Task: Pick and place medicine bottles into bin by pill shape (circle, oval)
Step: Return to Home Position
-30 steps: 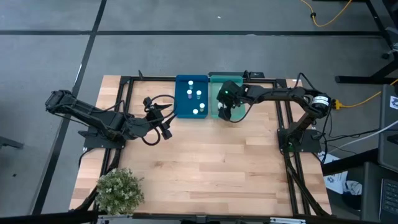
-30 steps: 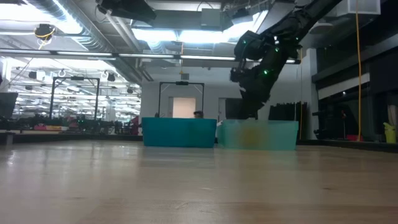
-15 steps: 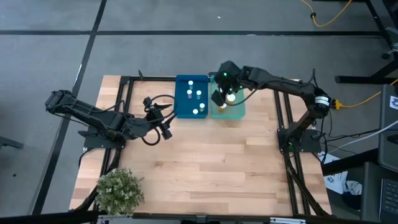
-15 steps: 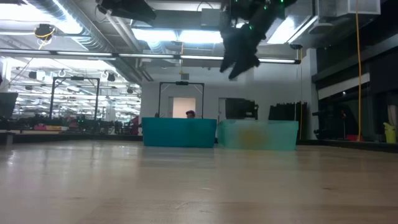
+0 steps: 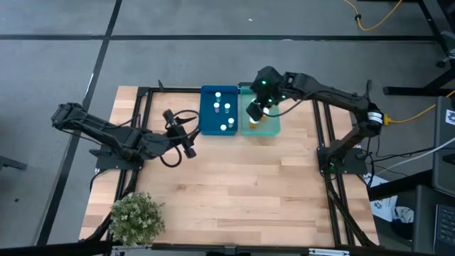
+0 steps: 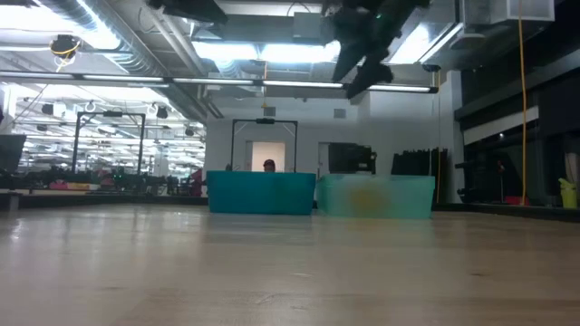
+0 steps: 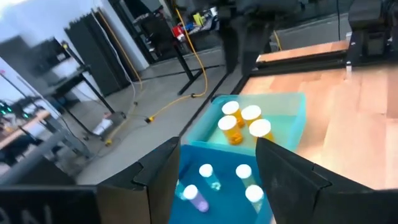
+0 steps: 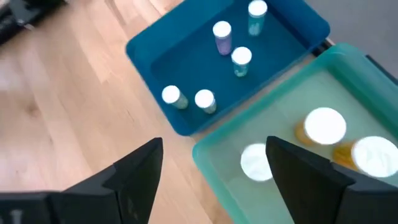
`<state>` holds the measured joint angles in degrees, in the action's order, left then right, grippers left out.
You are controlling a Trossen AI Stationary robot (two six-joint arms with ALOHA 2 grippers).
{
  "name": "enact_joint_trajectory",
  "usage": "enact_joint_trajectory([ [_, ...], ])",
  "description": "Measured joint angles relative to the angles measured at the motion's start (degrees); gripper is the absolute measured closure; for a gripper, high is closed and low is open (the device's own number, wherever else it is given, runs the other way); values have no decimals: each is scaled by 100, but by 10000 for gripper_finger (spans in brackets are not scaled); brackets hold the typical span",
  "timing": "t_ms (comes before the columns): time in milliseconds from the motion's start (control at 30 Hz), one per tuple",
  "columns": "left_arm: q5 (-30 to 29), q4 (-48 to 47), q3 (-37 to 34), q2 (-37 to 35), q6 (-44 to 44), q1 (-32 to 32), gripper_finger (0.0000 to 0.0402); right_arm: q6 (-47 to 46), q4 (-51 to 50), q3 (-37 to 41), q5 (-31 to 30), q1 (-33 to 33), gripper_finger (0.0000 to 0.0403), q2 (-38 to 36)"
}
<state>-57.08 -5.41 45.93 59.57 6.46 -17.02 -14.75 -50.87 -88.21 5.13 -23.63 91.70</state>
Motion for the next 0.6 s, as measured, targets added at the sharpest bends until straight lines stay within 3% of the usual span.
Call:
enact_joint_trajectory([
  [233, -89, 41, 4, -143, 165, -4, 200, -128, 192, 842, -255, 290, 116, -1278],
  [433, -183, -10, 4, -305, 205, 13, 200, -771, 886, 2575, -1297, 775, 116, -3000],
  [600, -203, -2, 4, -312, 501, 13, 200, -1326, 1518, 3946, -1271, 1081, 116, -4352],
])
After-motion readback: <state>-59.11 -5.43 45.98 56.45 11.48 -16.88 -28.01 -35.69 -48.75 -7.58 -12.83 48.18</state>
